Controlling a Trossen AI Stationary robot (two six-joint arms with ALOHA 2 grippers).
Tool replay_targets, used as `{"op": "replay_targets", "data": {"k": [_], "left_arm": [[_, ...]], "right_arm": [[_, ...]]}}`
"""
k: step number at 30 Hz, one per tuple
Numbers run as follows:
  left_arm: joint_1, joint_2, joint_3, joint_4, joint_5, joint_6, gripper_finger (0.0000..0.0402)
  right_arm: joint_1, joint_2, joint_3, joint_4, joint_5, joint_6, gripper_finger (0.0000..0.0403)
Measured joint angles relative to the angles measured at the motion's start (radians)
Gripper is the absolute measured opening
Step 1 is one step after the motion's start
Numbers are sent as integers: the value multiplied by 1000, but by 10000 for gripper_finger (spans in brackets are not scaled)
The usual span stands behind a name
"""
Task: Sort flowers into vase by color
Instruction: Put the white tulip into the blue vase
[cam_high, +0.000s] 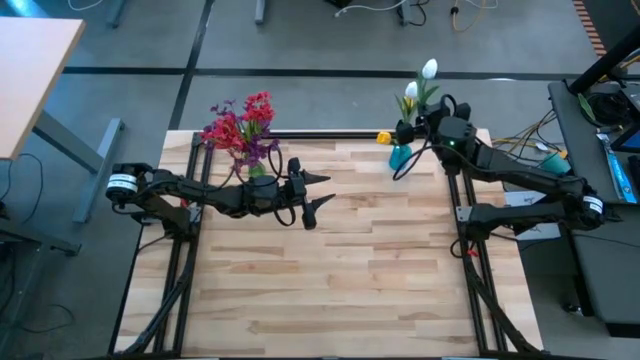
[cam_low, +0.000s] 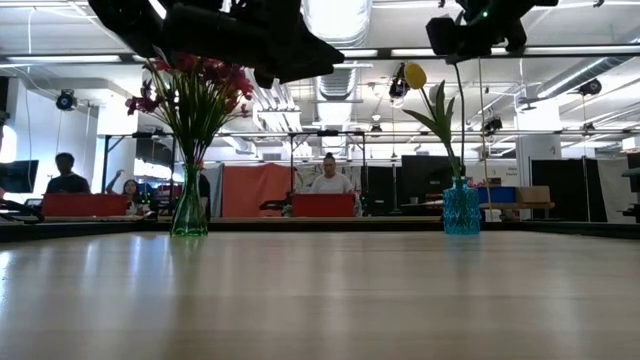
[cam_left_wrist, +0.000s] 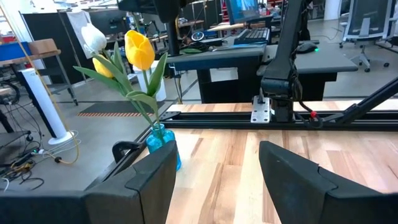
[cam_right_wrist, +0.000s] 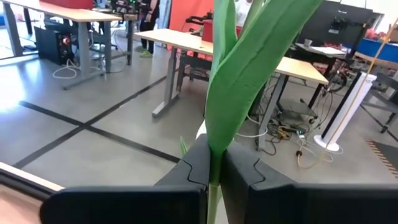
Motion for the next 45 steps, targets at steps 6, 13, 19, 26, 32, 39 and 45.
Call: {"op": "replay_targets", "data": {"k": [6,13,19,26,32,39,45], "left_arm": [[0,0,0,-2,0,0,212],[0,0,0,-2,0,0,212],[0,0,0,-1,0,0,212],[0,0,0,-1,0,0,212],[0,0,0,-2,0,0,212],[0,0,0,-2,0,0,212],[0,0,0,-2,0,0,212]], "right_arm": [[-2,0,-28,5,0,25,13],[-2,0,-42,60,0,5,13],[-2,0,-46,61,0,-2,13],[-9,37,-47,88,3,-4,13],[-9,65,-47,108,26,-26,13],[-9,65,-47,106,26,-1,13],[-8,64,-47,100,26,7,13]]}}
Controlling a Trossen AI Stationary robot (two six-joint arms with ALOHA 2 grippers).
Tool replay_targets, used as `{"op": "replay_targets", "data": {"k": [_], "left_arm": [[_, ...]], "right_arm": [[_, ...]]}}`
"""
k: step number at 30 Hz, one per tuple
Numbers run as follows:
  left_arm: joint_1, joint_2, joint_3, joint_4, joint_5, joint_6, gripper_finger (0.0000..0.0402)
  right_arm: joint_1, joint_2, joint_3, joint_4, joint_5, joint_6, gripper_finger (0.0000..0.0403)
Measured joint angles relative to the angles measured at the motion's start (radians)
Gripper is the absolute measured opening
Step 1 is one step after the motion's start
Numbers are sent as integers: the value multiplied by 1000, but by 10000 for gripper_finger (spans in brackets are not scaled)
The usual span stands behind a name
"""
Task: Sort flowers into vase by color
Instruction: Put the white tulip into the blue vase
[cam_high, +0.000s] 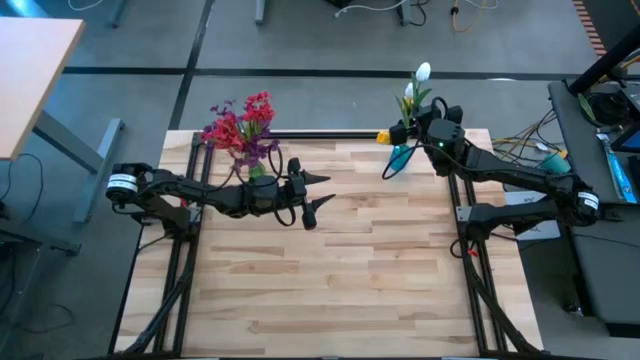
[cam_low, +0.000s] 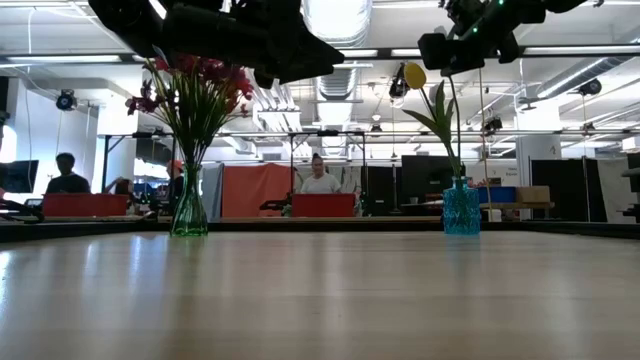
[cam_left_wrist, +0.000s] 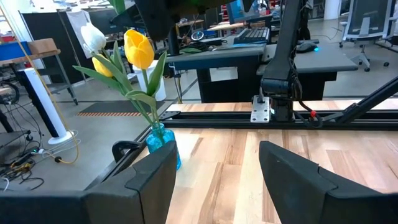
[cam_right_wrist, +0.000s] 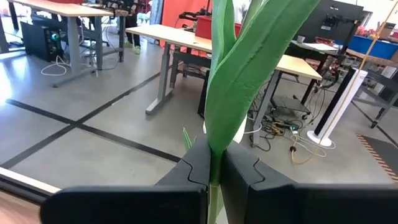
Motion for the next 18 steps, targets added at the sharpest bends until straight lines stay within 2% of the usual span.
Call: {"op": "replay_targets", "data": {"k": [18], "left_arm": [[0,0,0,0,0,0,212]], "right_arm": [[0,1,0,-39,0,64,13]]}}
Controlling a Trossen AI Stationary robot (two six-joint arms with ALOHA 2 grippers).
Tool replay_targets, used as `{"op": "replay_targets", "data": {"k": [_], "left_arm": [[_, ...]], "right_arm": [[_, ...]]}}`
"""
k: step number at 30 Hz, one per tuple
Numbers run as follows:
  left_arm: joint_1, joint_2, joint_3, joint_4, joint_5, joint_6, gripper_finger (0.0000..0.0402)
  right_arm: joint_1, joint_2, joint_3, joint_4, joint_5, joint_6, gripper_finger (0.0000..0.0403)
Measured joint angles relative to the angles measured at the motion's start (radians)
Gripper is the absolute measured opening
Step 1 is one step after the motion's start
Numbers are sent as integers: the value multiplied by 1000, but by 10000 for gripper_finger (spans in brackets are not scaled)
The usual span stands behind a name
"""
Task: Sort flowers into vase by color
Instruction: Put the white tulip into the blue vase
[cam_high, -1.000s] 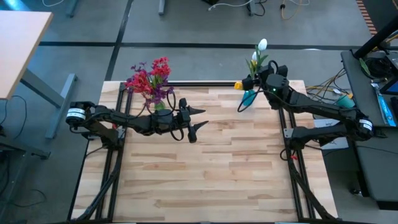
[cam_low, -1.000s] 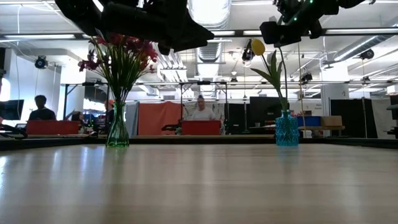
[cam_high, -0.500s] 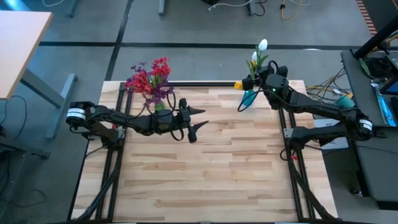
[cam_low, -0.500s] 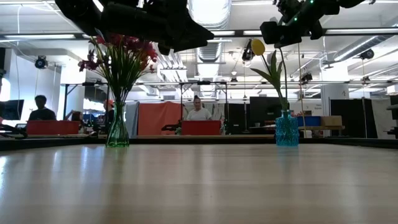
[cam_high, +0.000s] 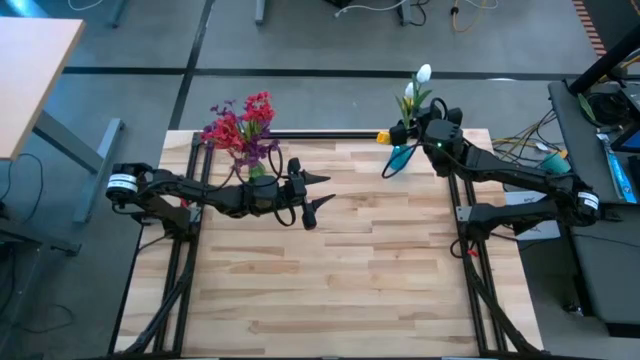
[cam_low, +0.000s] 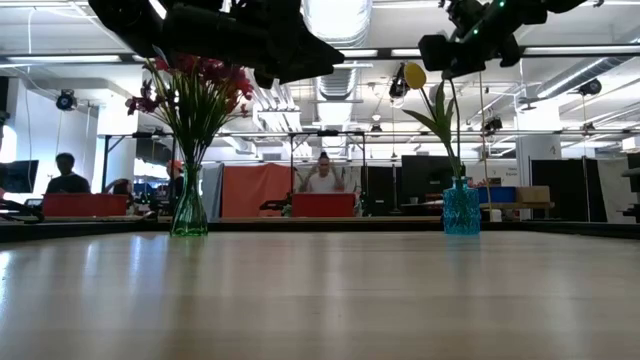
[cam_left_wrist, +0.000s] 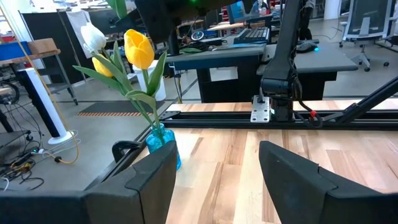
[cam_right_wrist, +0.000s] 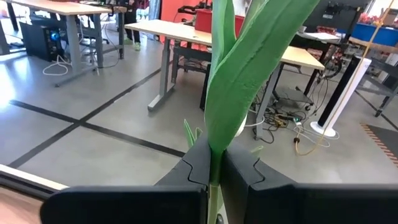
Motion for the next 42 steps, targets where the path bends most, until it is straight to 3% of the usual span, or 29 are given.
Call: {"op": "replay_targets", "data": {"k": [21,42], "left_arm": [[0,0,0,0,0,0,212],[0,0,0,-1,0,-5,212]], "right_arm": [[0,0,-21,-69,-4,34,18],[0,-3,-54,-99,1,112,159]]}}
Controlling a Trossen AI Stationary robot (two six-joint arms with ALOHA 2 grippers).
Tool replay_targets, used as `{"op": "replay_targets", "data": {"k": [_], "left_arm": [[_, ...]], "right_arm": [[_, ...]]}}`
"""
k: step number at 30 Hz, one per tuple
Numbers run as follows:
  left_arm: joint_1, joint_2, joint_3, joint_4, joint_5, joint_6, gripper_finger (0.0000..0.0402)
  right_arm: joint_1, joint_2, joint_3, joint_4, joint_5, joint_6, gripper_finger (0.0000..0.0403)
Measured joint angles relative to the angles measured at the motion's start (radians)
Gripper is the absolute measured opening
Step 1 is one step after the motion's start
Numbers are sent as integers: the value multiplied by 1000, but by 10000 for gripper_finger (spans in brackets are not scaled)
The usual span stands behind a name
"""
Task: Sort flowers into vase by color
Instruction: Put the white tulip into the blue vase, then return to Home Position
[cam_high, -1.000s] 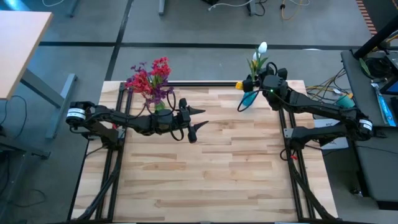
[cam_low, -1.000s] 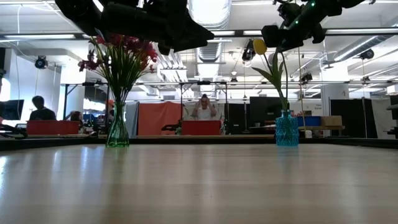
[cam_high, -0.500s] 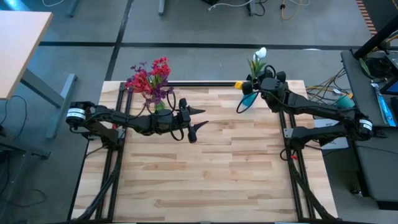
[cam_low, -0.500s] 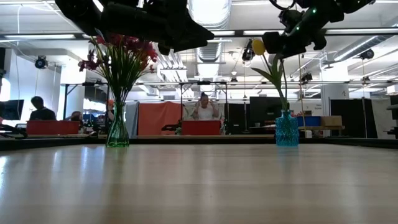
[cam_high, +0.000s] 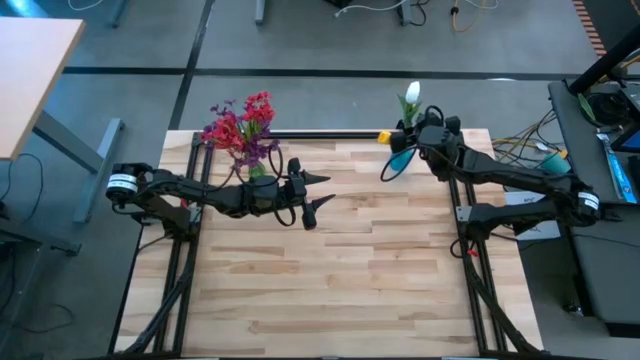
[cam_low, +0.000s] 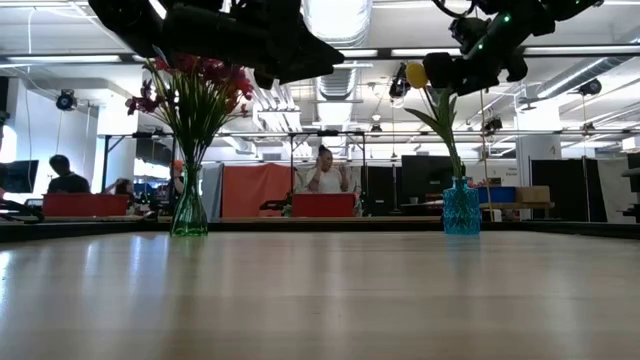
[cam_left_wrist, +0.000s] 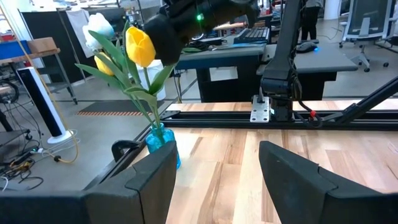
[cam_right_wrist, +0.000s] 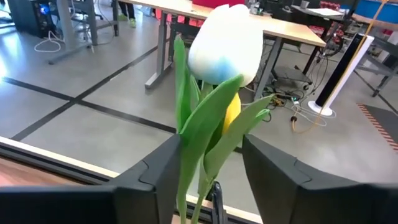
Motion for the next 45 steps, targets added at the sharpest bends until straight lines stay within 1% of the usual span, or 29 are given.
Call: {"op": "replay_targets", "data": {"k": [4,7,11,15,18,21,23,24,26,28,30,32,34,35,37,39,40,41,42,43,45], "left_arm": [[-1,-6,0,-19,0,-6,212],[-3,-40,0,-68,0,-23,212],[-9,-129,0,-200,-1,-46,212],[-34,-241,0,-314,0,-53,212],[-88,-324,0,-353,19,-52,212],[-181,-401,1,-364,29,-52,212],[-258,-454,23,-453,12,-51,212],[-307,-479,41,-508,-18,-50,212],[-416,-525,81,-634,-129,-45,212],[-543,-562,111,-775,-285,-25,211],[-687,-597,117,-898,-454,-36,209],[-855,-632,117,-959,-583,-81,204],[-1046,-665,96,-978,-731,-140,197],[-1149,-673,76,-986,-826,-164,192],[-1352,-675,27,-991,-1050,-208,177],[-1538,-668,-33,-996,-1261,-284,155],[-1614,-668,-58,-998,-1288,-339,142],[-1663,-673,-81,-992,-1288,-393,128],[-1689,-672,-102,-990,-1293,-454,112],[-1698,-670,-120,-990,-1294,-512,94],[-1673,-669,-149,-990,-1295,-573,56]], "right_arm": [[0,-15,38,-89,0,44,187],[2,-26,62,-171,-1,90,207],[15,-58,78,-210,-1,104,230],[59,-102,86,-207,-2,63,246],[115,-152,87,-190,-1,17,251],[197,-200,87,-147,-10,-59,249],[265,-226,87,-117,-11,-117,245],[301,-236,87,-101,-12,-147,243],[372,-253,87,-79,-10,-196,238],[447,-267,87,-66,-10,-235,234],[536,-280,87,-66,-9,-256,230],[637,-287,87,-67,-9,-265,227],[742,-287,87,-67,-8,-278,225],[793,-287,87,-70,-8,-289,224],[891,-287,87,-74,1,-296,224],[971,-291,87,-85,32,-295,224],[1008,-296,87,-102,47,-291,224],[1041,-302,87,-126,52,-277,224],[1067,-312,87,-157,51,-255,224],[1092,-322,87,-192,50,-222,224],[1128,-343,87,-280,19,-131,224]]}}
